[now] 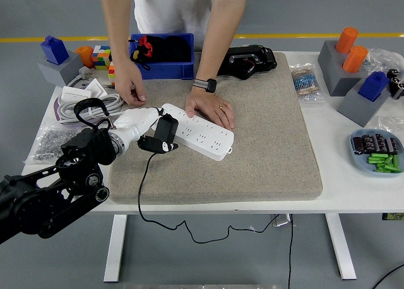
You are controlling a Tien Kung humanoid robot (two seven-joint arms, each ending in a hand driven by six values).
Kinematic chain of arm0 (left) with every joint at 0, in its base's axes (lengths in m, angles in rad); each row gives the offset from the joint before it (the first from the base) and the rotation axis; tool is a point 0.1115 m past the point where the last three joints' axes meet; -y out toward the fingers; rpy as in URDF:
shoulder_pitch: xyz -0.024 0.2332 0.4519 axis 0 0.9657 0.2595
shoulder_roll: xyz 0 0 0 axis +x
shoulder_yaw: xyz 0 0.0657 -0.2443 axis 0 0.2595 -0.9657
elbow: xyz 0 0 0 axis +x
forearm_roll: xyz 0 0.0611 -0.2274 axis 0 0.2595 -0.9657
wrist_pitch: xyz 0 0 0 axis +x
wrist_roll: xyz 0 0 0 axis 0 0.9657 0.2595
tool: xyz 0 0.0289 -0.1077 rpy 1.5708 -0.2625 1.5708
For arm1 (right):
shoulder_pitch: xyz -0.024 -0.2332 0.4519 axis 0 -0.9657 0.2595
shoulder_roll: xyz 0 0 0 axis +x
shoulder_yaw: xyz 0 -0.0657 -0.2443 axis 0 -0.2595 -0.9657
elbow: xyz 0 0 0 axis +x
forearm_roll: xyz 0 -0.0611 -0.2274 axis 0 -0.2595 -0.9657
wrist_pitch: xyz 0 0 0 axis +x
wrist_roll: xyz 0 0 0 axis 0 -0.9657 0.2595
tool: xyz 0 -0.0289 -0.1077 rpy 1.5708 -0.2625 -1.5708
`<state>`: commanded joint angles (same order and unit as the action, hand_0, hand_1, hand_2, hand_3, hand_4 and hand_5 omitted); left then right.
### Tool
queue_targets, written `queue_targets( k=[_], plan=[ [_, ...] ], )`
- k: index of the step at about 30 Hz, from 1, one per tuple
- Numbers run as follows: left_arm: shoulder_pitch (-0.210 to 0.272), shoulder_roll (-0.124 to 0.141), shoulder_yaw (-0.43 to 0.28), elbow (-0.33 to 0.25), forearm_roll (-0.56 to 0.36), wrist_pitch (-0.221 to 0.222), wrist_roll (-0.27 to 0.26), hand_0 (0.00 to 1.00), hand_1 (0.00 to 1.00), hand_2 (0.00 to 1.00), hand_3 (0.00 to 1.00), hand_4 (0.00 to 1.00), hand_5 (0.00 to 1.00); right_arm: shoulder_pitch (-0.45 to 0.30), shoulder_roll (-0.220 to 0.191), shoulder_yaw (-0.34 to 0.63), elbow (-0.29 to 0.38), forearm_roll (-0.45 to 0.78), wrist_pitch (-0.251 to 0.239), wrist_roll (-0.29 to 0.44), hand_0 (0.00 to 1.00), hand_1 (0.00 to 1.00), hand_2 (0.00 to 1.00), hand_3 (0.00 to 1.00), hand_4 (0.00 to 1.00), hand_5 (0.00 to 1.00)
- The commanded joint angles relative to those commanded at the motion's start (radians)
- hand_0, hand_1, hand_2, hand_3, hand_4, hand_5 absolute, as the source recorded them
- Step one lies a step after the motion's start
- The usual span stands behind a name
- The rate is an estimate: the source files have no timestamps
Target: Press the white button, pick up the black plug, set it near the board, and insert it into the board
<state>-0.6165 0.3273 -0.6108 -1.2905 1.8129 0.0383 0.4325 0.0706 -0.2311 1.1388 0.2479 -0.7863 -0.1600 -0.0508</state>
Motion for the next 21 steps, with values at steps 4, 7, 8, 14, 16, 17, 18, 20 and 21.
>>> queue_targets(
  k=[4, 7, 8, 14, 16, 17, 18, 20, 21],
  plan=[
    [-0.004, -0.004, -0.005, 0.004, 0.001, 0.003, -0.004, 0.797, 0.847, 0.803, 0.789, 0.860, 0.458, 0.000, 0.001, 0.000, 0.000, 0.000, 0.000, 0.000, 0.593, 0.495, 0.500, 0.527, 0.631, 0.309],
    [-0.006, -0.006, -0.004, 0.008, -0.002, 0.003, -0.006, 0.789, 0.846, 0.801, 0.789, 0.858, 0.459, 0.000, 0.001, 0.002, 0.001, 0.000, -0.001, 0.001, 0.593, 0.494, 0.500, 0.528, 0.630, 0.308],
    [-0.006, -0.008, -0.003, 0.009, -0.002, 0.003, -0.006, 0.789, 0.846, 0.801, 0.789, 0.858, 0.459, 0.000, 0.001, 0.002, 0.002, 0.000, -0.001, 0.001, 0.593, 0.494, 0.500, 0.528, 0.630, 0.308],
    [-0.011, -0.016, -0.007, 0.009, -0.003, 0.010, -0.018, 0.788, 0.841, 0.799, 0.785, 0.856, 0.459, -0.003, 0.003, 0.005, 0.001, 0.000, -0.001, 0.002, 0.592, 0.494, 0.500, 0.528, 0.630, 0.309],
    [-0.013, -0.018, -0.012, 0.007, -0.001, 0.014, -0.023, 0.788, 0.841, 0.799, 0.785, 0.856, 0.459, -0.004, 0.003, 0.006, 0.001, 0.000, -0.001, 0.002, 0.592, 0.494, 0.500, 0.528, 0.630, 0.309],
    [-0.013, -0.018, -0.014, 0.005, -0.001, 0.016, -0.026, 0.787, 0.840, 0.796, 0.784, 0.852, 0.457, -0.004, 0.004, 0.007, 0.001, 0.000, -0.001, 0.002, 0.591, 0.493, 0.498, 0.527, 0.631, 0.308],
    [-0.013, -0.018, -0.018, 0.001, 0.000, 0.025, -0.036, 0.787, 0.840, 0.796, 0.784, 0.852, 0.457, -0.004, 0.004, 0.008, 0.001, 0.000, -0.001, 0.003, 0.591, 0.493, 0.498, 0.527, 0.631, 0.308],
    [-0.012, -0.018, -0.024, -0.004, 0.001, 0.038, -0.051, 0.787, 0.840, 0.796, 0.784, 0.852, 0.457, -0.005, 0.004, 0.008, 0.001, 0.000, -0.001, 0.003, 0.591, 0.493, 0.498, 0.527, 0.631, 0.308],
    [-0.012, -0.019, -0.026, -0.005, 0.001, 0.043, -0.057, 0.787, 0.840, 0.796, 0.784, 0.852, 0.457, -0.006, 0.004, 0.008, 0.001, 0.000, -0.001, 0.003, 0.591, 0.493, 0.498, 0.527, 0.631, 0.308]
  ],
)
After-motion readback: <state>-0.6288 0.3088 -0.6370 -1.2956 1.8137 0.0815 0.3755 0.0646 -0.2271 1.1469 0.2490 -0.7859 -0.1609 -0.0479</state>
